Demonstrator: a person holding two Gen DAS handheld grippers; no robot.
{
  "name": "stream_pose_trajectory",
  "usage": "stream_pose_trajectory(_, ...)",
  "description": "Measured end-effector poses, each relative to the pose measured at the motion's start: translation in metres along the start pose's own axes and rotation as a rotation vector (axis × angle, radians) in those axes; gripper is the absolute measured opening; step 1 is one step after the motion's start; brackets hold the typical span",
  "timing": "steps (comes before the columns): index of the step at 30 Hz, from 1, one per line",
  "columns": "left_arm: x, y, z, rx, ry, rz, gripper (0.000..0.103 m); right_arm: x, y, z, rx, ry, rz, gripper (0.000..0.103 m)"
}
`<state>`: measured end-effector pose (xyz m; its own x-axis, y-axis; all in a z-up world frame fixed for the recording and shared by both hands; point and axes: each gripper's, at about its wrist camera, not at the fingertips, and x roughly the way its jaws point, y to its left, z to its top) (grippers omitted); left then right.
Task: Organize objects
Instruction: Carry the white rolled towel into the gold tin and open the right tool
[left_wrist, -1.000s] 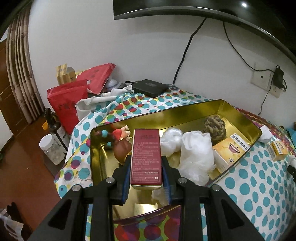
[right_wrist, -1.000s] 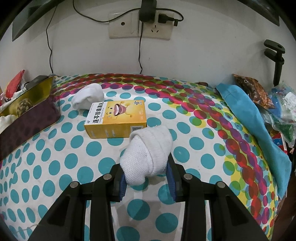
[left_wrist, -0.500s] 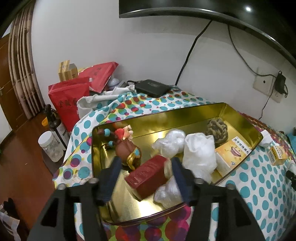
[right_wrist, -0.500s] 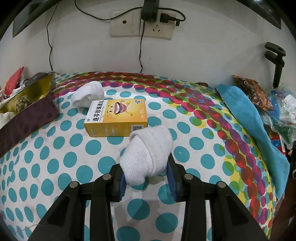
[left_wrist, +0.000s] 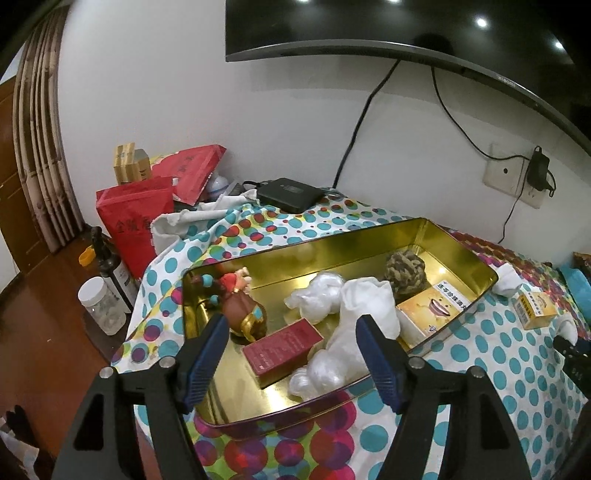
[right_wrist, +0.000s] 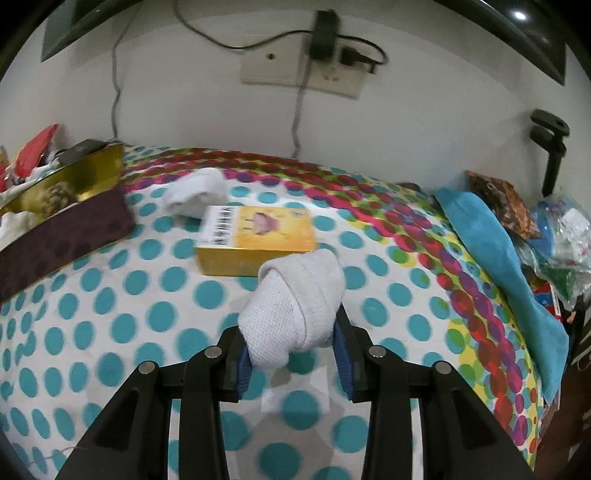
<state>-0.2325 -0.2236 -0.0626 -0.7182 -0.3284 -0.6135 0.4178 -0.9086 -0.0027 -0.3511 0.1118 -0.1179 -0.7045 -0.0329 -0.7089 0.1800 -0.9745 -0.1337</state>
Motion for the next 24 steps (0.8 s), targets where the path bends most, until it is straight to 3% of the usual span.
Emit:
stream_pose_trajectory(6,0.002,0.014,0.0,-0.041,0.01,0.009,0.073,-0.024,0.056,0.033,0.007,-0.054,0.142,0.035)
stream_pose_trajectory(10,0.001,0.021,0.001,-0.065,0.011,0.006,0.073,-0.032,0.112,0.055,-0.074,-0.083,0.196,0.035)
stream_pose_trajectory(24,0.006,0.029,0.0,-0.109,0.029,-0.03,0.073,-0.015,0.237,0.083,-0.2,-0.049,0.278,0.035)
